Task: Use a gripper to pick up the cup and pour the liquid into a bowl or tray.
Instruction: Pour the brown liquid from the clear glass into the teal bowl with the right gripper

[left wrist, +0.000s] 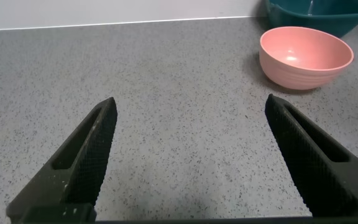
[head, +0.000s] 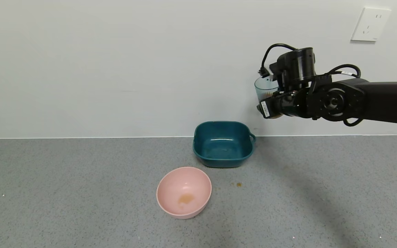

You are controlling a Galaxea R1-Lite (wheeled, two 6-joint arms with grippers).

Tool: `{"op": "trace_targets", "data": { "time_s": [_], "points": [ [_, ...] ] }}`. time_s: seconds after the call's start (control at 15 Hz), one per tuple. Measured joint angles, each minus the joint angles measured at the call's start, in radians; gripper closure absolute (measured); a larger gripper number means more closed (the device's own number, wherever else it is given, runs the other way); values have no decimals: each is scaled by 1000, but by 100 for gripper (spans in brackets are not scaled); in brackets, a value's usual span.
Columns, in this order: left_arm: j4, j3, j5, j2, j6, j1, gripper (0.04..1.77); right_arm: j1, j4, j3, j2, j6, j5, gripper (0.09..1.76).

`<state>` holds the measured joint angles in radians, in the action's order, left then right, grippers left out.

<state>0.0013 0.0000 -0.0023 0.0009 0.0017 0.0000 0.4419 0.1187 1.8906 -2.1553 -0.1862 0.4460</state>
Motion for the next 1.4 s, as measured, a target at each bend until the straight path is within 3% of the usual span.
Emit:
{"op": "trace_targets", "data": {
  "time_s": [0.33, 0.8, 1.2, 1.4],
  "points": [
    [0, 0, 0, 0, 0, 0, 9, 44, -10, 78, -102, -175, 87, 54],
    [0, 0, 0, 0, 0, 0, 9, 58, -36, 85, -163, -336, 193, 54],
    [0, 0, 0, 0, 0, 0, 9, 56, -49, 94, -180, -487, 219, 54],
    [0, 0, 0, 0, 0, 0, 9, 58, -87, 95, -181, -618, 278, 54]
  ]
}}
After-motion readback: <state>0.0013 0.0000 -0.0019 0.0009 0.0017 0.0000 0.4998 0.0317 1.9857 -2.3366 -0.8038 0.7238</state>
